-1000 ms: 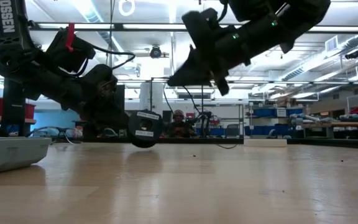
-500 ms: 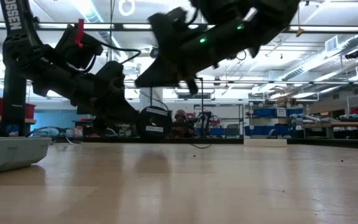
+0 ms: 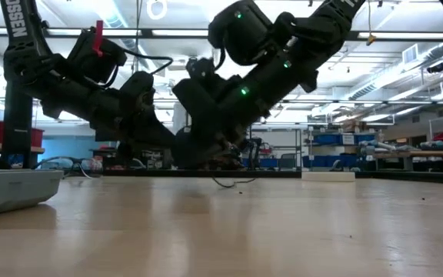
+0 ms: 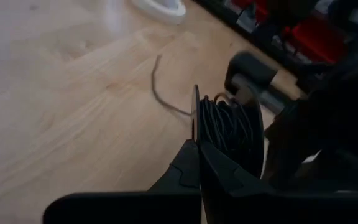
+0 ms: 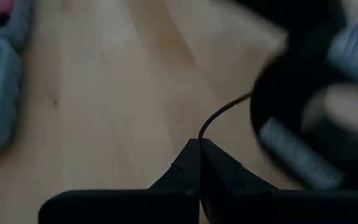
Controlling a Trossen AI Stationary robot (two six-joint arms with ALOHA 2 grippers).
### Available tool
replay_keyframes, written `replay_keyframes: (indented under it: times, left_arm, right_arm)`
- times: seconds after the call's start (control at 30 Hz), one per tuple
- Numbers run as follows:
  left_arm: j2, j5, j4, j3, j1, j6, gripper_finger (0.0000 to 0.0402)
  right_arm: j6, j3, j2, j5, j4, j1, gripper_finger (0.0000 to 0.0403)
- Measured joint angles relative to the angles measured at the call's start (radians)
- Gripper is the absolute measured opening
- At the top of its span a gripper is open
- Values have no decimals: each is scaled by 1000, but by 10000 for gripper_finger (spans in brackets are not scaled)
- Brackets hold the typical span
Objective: Coil cords
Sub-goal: Coil the black wire on the black spool
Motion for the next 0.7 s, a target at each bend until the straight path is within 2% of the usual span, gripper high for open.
replay_keyframes:
  times: [0.2,0.33,0.53,0.7]
  left_arm:
    - [0,1,7,0,0,-2,0]
    - [0,27,3,-4,0,-4,0]
    - [0,29,-71,-8,0,-5,0]
    - [0,30,-67,-7,0,0,0]
  right_arm:
    - [60,1,0,32,-135,19,0]
    - [125,6,-5,94,-260,35,0]
    - [138,1,-65,187,-418,59,0]
    - [151,2,-129,193,-550,51,0]
